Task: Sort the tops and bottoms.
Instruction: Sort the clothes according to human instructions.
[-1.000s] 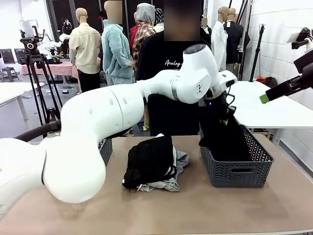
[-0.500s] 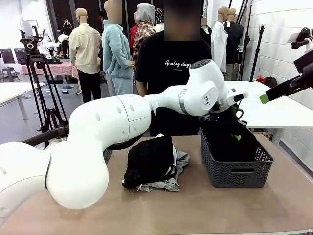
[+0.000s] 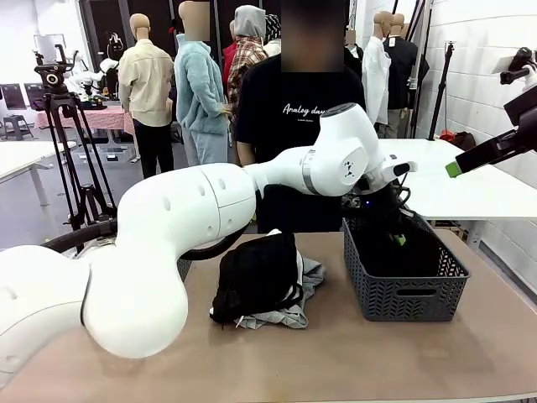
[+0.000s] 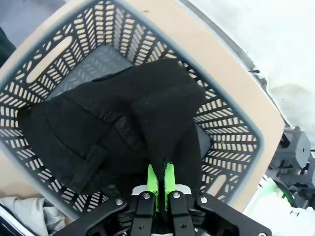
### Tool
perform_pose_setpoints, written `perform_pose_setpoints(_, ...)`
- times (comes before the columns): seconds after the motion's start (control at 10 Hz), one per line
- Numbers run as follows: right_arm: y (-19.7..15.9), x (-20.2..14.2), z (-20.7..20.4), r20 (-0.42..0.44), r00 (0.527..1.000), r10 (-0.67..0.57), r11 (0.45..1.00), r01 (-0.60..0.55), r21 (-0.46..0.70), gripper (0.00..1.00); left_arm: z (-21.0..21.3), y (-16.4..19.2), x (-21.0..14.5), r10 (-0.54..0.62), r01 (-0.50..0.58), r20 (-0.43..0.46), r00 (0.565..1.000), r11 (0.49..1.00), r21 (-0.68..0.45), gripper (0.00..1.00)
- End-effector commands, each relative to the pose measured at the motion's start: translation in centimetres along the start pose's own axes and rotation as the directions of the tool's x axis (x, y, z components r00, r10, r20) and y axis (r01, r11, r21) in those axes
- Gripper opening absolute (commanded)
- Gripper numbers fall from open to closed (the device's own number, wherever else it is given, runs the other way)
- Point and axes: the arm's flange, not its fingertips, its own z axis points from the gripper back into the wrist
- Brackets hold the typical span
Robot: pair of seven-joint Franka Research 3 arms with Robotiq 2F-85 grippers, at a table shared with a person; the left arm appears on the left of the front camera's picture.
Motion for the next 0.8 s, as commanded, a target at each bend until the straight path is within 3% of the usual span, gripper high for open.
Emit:
perform_pose_setpoints(0.0, 0.0, 0.2, -0.3, 0.012, 1.0, -0.002, 1.0, 0.002, 0.009, 1.0, -2.0, -0.1, 6.4, 0.024, -0.024, -0.032, 0.999, 1.0, 0.015, 0.0)
perform_pose_setpoints(0.2, 0.0, 0.2, -0.3, 0.012, 1.0, -0.002, 1.0, 0.002, 0.009, 1.0, -3.0, 0.2, 5.9, 0.014, -0.013, -0.052, 0.999, 1.0, 0.013, 0.0)
perform_pose_setpoints(0.3, 0.0, 0.2, -0.3, 0.012, 1.0, -0.002, 1.0, 0.002, 0.009, 1.0, -2.7, 0.0, 6.1, -0.008, 0.008, -0.024, 1.0, 1.0, 0.005, 0.15)
perform_pose_setpoints(0.6, 0.0, 0.2, -0.3, 0.012, 1.0, -0.002, 1.0, 0.002, 0.009, 1.0, -0.9, -0.3, 6.9, 0.008, -0.007, -0.004, 1.0, 1.0, 0.013, 0.75)
perform_pose_setpoints(0.7, 0.0, 0.2, -0.3, 0.012, 1.0, -0.002, 1.0, 0.002, 0.009, 1.0, -0.3, -0.3, 7.1, 0.018, -0.018, 0.008, 1.0, 1.0, 0.006, 0.87)
